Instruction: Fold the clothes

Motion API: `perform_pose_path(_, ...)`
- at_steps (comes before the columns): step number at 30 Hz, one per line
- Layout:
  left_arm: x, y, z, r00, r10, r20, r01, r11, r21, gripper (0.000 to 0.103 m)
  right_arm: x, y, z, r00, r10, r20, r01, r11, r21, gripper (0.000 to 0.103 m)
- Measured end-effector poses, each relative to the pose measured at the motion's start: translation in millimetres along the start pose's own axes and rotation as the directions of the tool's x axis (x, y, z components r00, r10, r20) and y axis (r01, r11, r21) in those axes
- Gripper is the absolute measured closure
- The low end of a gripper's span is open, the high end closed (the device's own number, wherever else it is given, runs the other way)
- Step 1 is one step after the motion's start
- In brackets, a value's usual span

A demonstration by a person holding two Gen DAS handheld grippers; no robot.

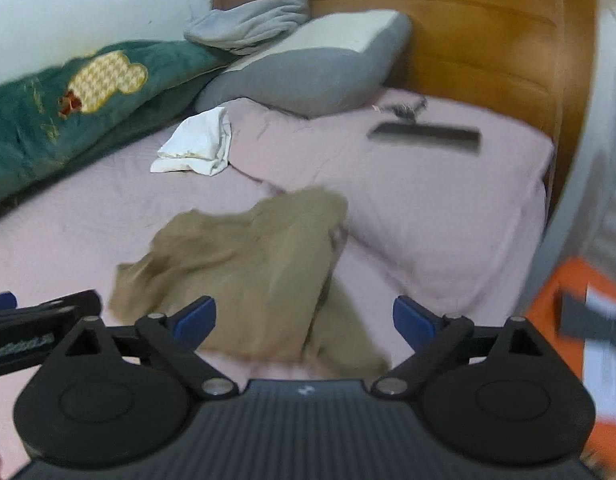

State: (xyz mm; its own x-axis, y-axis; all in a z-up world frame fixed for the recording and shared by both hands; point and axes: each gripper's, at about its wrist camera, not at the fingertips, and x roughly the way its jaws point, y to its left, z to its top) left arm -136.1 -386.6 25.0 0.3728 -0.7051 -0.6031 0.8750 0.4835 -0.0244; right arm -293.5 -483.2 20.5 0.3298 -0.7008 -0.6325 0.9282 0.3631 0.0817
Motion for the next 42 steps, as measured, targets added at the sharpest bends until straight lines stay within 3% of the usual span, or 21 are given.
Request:
perform_pose_path(4, -28, 1, -19, 0.999, 0.026, 0.032, -0.026, 1.0, -0.003, 0.001, -21, -9, -30, 0.999, 0.035, -0.008, -0.034, 0.991, 0.131, 0.007)
perform_pose_path(7, -38, 3, -24, 0.999, 0.022, 0.023, -0.022, 0.999, -0.024, 0.001, -22, -9, -37, 0.999, 0.02, -0.034, -0.017, 0.995, 0.094, 0.007)
perform_pose_path(10, -51, -1, -24, 0.997, 0.044, 0.06, -0.045, 0.999, 0.007, 0.0, -31, -11, -34, 1.0, 0.006, -0.013, -0.004, 0.996, 0.093, 0.007)
perform_pose_path(15, -68, -5, -21, 0.994, 0.011, 0.105, -0.015, 0.999, 0.035, 0.0, -45, -12, -33, 0.999, -0.034, 0.011, 0.033, 0.996, 0.077, 0.007)
perform_pose_path(20, -71, 10, -25, 0.993, -0.017, 0.113, 0.023, 0.999, -0.046, 0.0, -48, -21, -33, 0.997, -0.07, 0.031, 0.067, 0.994, 0.089, 0.006)
perform_pose_path(25, -70, 17, -25, 0.988, -0.045, 0.151, 0.051, 0.998, -0.04, 0.0, -41, -27, -34, 0.998, -0.067, 0.001, 0.066, 0.992, 0.105, 0.006)
perform_pose_path(29, -67, 16, -21, 0.993, -0.004, 0.121, 0.002, 1.0, 0.015, 0.0, -39, -26, -34, 0.998, -0.058, -0.01, 0.058, 0.993, 0.105, 0.006)
perform_pose_path(32, -62, 12, -16, 0.998, 0.035, 0.057, -0.036, 0.999, 0.019, 0.0, -37, -22, -34, 0.999, -0.047, -0.017, 0.048, 0.994, 0.097, 0.006)
perform_pose_path(35, -65, 14, -16, 0.996, -0.009, 0.085, 0.01, 1.0, -0.013, 0.0, -33, -19, -35, 0.999, -0.034, -0.035, 0.037, 0.996, 0.087, 0.006)
perform_pose_path(42, -51, 16, -15, 0.99, -0.125, 0.058, 0.126, 0.992, -0.022, 0.0, -29, -24, -35, 0.998, -0.042, -0.04, 0.044, 0.996, 0.076, 0.006)
